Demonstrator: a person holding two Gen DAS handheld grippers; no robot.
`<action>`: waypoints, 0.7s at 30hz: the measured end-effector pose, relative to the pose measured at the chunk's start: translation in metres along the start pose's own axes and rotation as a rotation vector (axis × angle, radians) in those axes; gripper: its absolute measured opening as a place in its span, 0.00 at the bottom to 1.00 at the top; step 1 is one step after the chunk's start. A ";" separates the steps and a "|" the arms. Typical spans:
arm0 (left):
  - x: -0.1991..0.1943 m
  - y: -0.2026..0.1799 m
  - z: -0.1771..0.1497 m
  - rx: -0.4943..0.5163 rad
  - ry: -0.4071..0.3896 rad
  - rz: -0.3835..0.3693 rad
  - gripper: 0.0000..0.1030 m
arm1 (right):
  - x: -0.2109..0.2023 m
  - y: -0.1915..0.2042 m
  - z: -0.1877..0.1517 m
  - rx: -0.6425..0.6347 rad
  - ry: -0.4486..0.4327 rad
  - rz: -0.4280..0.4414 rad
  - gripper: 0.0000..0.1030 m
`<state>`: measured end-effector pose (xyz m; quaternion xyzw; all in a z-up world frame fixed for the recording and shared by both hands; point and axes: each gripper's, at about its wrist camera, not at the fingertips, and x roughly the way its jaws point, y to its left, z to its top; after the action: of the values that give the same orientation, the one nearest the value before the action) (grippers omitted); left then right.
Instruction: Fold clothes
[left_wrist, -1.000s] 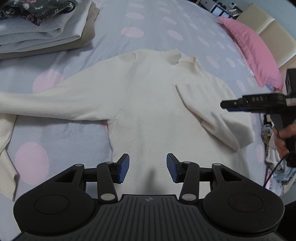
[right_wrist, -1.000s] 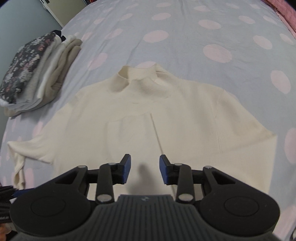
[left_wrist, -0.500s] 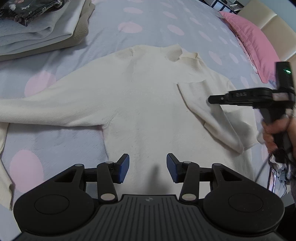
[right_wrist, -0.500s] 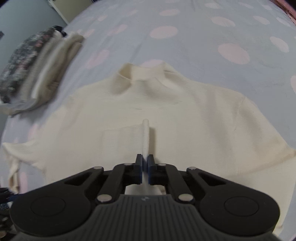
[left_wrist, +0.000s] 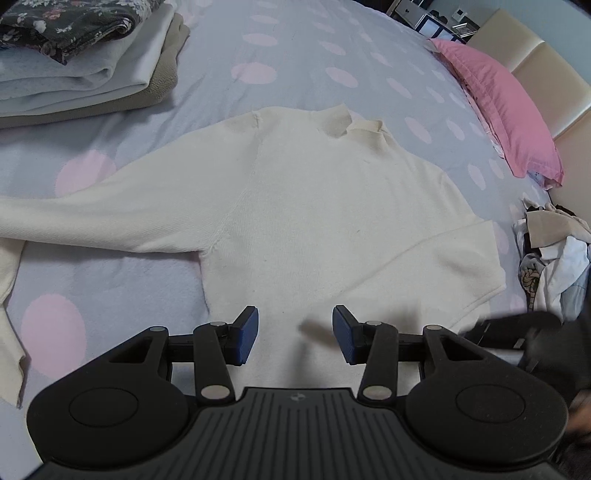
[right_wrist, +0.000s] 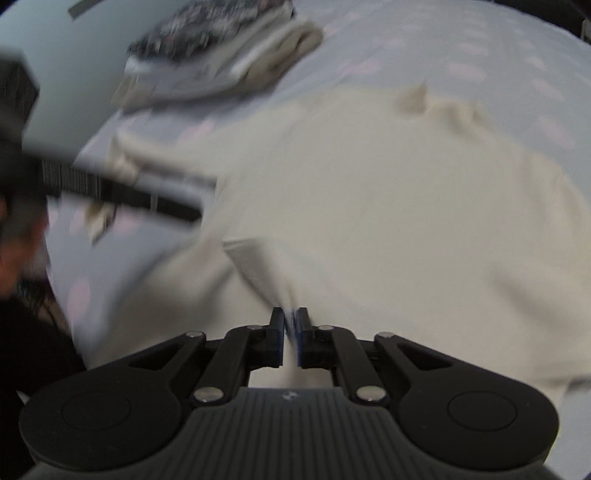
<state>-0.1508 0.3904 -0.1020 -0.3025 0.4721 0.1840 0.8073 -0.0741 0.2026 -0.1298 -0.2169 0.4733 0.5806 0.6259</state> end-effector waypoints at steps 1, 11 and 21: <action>0.000 0.000 -0.001 0.002 -0.002 0.000 0.41 | 0.003 0.001 -0.006 0.005 0.013 0.004 0.13; 0.021 -0.021 -0.010 0.131 -0.006 -0.007 0.47 | -0.029 -0.010 -0.034 -0.021 0.083 -0.036 0.41; 0.057 -0.030 -0.019 0.164 0.057 -0.039 0.08 | -0.075 -0.131 -0.064 0.306 -0.016 -0.274 0.44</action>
<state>-0.1181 0.3559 -0.1492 -0.2497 0.5023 0.1206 0.8190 0.0353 0.0808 -0.1316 -0.1770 0.5172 0.4130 0.7284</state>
